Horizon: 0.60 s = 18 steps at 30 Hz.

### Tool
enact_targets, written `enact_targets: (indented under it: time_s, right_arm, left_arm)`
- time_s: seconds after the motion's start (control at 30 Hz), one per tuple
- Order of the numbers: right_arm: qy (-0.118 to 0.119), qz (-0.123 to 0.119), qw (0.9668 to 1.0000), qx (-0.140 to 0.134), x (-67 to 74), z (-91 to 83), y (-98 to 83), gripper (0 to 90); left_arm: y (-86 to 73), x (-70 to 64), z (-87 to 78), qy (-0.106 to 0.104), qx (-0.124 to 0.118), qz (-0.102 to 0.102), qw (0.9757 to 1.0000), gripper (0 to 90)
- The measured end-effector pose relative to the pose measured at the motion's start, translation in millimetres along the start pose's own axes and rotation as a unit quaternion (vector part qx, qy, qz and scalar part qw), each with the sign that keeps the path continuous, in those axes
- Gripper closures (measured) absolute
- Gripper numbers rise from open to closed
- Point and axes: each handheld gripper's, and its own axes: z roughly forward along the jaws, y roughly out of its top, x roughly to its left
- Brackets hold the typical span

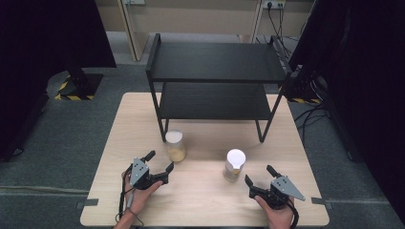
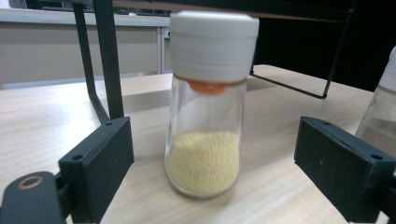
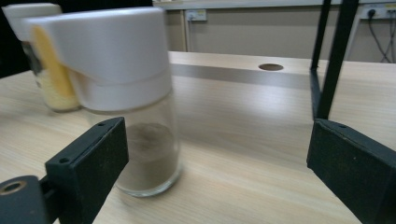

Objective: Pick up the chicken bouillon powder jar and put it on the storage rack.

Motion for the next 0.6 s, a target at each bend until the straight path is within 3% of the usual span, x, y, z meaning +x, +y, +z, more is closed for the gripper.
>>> enact_targets:
  time_s: [0.4, 0.6]
  right_arm:
    - [-0.015, -0.008, 0.9998, -0.007, 6.4, -1.0, -2.7, 5.9]
    - [-0.017, -0.007, 0.9998, -0.007, 7.1, -1.1, -2.6, 5.9]
  left_arm:
    - [-0.6, 1.0, 1.6, -0.005, -0.004, 0.002, 1.0000, 12.1]
    - [7.9, 0.9, 10.8, -0.010, -0.017, 0.008, 0.9998, 12.3]
